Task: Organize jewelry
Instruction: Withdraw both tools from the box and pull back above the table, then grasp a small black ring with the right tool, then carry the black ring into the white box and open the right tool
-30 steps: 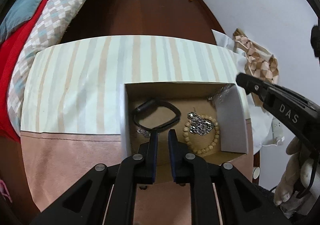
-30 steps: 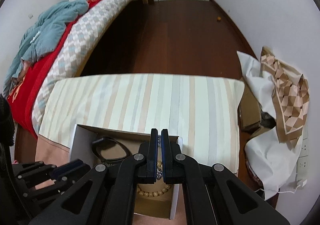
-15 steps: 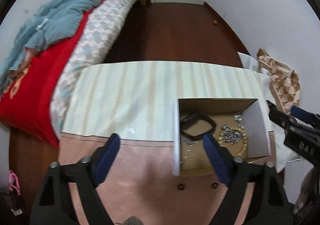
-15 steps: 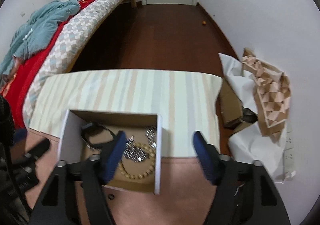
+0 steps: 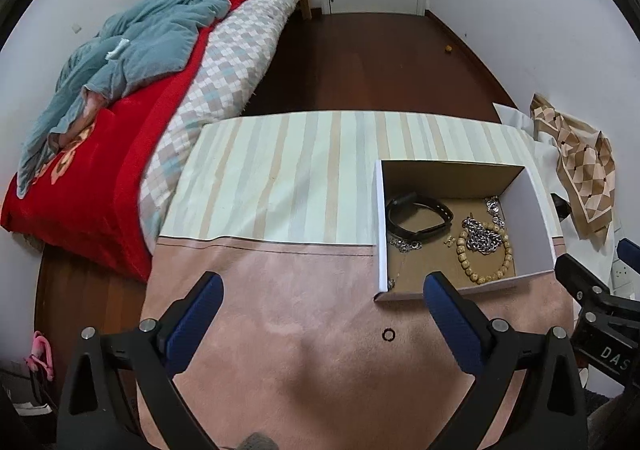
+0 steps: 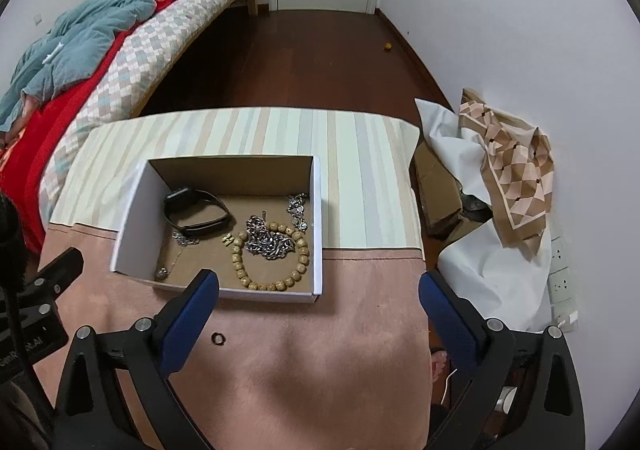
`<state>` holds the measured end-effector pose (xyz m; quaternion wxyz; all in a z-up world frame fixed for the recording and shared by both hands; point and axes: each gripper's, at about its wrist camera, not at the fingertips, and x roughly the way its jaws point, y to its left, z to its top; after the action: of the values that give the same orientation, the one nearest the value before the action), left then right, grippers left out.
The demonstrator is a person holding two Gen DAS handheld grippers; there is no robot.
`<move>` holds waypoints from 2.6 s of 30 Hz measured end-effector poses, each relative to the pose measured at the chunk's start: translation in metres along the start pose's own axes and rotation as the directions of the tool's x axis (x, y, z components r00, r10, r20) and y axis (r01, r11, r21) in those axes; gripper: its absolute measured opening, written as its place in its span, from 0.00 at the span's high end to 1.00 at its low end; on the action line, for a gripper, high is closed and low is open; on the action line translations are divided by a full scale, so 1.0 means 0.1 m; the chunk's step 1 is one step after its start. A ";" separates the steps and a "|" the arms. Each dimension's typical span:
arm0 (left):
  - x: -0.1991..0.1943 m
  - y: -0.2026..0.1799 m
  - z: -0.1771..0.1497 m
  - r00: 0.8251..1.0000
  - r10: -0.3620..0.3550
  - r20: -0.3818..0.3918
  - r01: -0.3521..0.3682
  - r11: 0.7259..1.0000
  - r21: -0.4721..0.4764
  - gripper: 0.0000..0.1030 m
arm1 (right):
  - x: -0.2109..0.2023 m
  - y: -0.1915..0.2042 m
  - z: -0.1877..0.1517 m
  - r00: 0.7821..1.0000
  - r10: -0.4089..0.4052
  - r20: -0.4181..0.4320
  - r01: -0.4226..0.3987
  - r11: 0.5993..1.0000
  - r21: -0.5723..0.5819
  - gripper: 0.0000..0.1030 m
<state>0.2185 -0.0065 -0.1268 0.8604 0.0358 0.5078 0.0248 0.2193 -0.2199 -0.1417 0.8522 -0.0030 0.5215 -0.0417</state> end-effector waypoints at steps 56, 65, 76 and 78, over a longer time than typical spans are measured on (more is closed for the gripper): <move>0.49 0.62 -0.82 0.957 0.283 -0.064 -0.288 0.953 -0.092 0.01 | 0.78 0.72 -0.96 0.985 0.169 -0.041 -0.170 0.985 -0.020 0.65; 0.66 0.26 -0.73 0.985 0.144 -0.096 -0.149 0.988 -0.047 0.01 | 0.67 0.46 -0.99 0.989 0.150 -0.007 -0.150 0.988 0.020 0.88; 0.95 -0.52 -0.66 0.988 -0.034 -0.154 0.044 0.997 0.063 0.39 | 0.59 -0.13 -1.05 0.996 0.091 -0.003 -0.090 0.987 0.136 0.88; 0.94 -0.58 -0.65 0.989 -0.045 -0.140 0.056 0.996 0.071 0.49 | 0.61 -0.17 -1.05 0.996 0.085 -0.003 -0.084 0.986 0.143 0.88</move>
<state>0.2079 -0.0547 -0.2452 0.8216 0.0535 0.5673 -0.0137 0.1526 -0.2374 -0.2425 0.8488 0.0804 0.5207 -0.0429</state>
